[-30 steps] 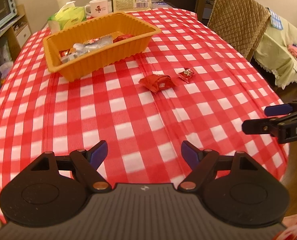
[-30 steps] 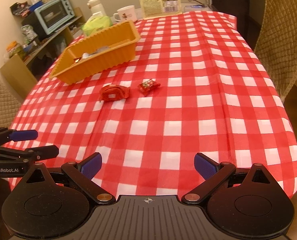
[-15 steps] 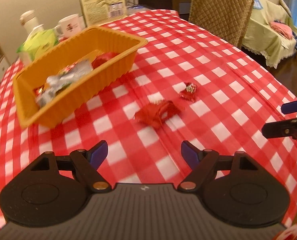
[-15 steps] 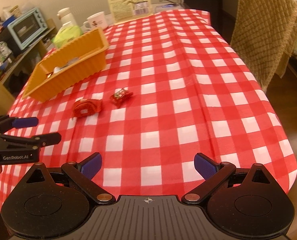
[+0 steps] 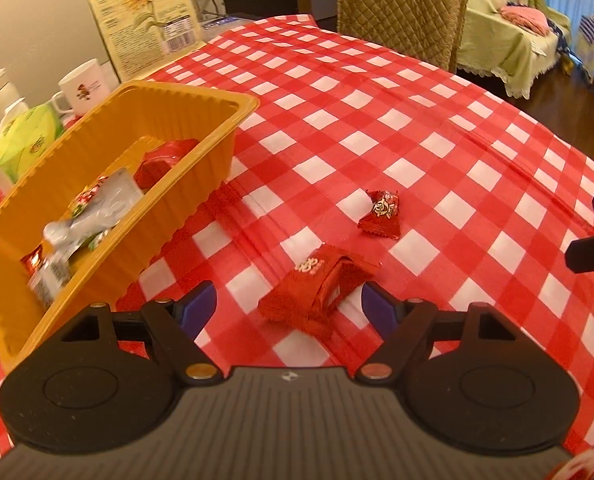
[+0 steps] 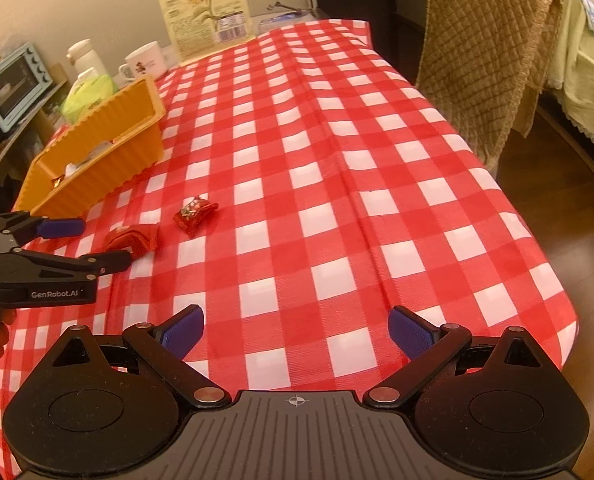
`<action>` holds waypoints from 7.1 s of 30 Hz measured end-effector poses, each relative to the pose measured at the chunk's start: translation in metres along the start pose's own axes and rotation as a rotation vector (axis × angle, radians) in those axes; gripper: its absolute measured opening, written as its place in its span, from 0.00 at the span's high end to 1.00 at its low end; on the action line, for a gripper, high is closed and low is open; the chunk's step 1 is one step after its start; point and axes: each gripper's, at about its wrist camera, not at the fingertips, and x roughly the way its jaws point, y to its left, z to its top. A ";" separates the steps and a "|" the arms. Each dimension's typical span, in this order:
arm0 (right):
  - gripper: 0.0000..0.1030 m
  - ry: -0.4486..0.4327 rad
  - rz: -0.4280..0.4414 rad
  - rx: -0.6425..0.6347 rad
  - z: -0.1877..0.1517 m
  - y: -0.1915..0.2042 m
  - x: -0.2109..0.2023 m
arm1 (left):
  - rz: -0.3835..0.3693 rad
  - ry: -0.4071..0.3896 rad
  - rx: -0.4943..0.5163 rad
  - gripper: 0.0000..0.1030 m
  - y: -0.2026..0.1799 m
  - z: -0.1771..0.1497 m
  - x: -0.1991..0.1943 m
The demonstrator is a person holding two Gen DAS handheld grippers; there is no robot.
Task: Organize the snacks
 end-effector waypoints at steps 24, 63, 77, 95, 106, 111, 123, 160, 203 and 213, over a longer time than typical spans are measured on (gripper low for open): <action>0.05 -0.067 0.091 -0.103 0.026 0.023 0.025 | -0.079 0.001 -0.095 0.76 0.016 -0.003 0.000; 0.81 0.000 0.161 -0.300 0.066 0.088 0.113 | 0.138 0.009 -0.399 0.76 0.087 -0.066 -0.062; 0.81 -0.015 0.261 -0.294 0.074 0.095 0.078 | 0.152 -0.073 -0.411 0.76 0.076 -0.057 -0.102; 0.81 -0.074 0.416 -0.297 0.136 0.151 0.055 | 0.165 -0.222 -0.373 0.76 0.114 0.007 -0.117; 0.81 -0.101 0.404 -0.281 0.182 0.177 0.084 | 0.134 -0.232 -0.361 0.76 0.151 0.058 -0.074; 0.81 -0.098 0.373 -0.287 0.197 0.184 0.106 | 0.117 -0.203 -0.376 0.76 0.165 0.067 -0.049; 0.81 -0.072 0.334 -0.275 0.220 0.197 0.153 | 0.106 -0.169 -0.398 0.76 0.192 0.075 -0.013; 0.59 -0.122 0.330 -0.163 0.227 0.168 0.144 | 0.083 -0.153 -0.412 0.70 0.191 0.084 0.014; 0.12 -0.095 0.323 -0.330 0.066 0.114 -0.034 | 0.180 -0.081 -0.593 0.36 0.037 -0.047 -0.188; 0.12 -0.049 0.293 -0.378 0.022 0.092 -0.069 | 0.193 -0.078 -0.618 0.36 -0.017 -0.069 -0.220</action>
